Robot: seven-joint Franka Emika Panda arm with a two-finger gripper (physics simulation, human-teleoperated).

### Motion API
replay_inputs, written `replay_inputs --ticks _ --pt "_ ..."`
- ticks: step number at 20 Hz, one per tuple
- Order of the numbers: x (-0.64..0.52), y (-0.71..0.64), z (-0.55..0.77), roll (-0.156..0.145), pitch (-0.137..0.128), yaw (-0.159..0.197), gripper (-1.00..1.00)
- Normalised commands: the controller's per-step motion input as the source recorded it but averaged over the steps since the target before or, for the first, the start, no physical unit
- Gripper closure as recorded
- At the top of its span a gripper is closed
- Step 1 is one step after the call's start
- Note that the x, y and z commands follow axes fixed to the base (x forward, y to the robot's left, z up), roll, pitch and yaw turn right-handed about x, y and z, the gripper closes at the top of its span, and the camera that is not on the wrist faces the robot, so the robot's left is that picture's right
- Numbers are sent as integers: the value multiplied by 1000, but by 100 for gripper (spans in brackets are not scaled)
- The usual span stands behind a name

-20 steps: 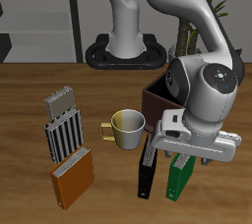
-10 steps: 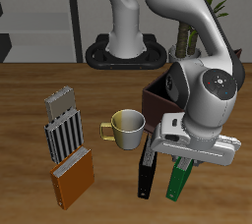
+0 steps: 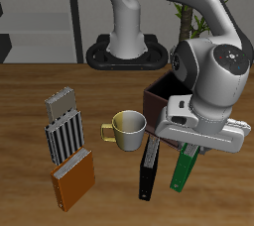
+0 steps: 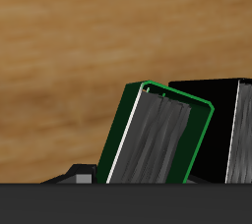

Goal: Place the green book into the left desk caddy's left compartment

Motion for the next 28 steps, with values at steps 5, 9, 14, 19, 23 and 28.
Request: replay_inputs --ticks 5,9,14,19,23,28 --pt "-346 34 783 1 -103 -12 100" --pt "-409 -74 756 -22 -83 -32 100" --pt "-274 -59 475 1 -49 -5 100" --pt "-505 -48 564 -4 -77 20 100" --pt "-592 -44 471 13 -50 -10 100" --pt "-631 -71 355 -16 -15 -28 100"
